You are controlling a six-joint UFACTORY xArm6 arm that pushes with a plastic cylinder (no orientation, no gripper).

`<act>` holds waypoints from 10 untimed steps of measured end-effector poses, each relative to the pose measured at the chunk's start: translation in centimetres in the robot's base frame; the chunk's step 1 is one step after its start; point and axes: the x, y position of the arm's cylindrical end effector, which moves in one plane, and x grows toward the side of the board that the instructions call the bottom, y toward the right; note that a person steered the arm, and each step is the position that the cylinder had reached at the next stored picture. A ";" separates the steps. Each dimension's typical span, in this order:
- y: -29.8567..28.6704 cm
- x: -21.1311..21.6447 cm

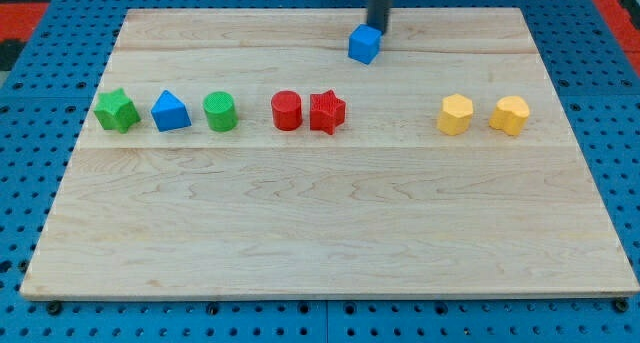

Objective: Push the triangle towards the cube

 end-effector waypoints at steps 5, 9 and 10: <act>-25.7 10.3; -25.4 20.6; -24.7 21.4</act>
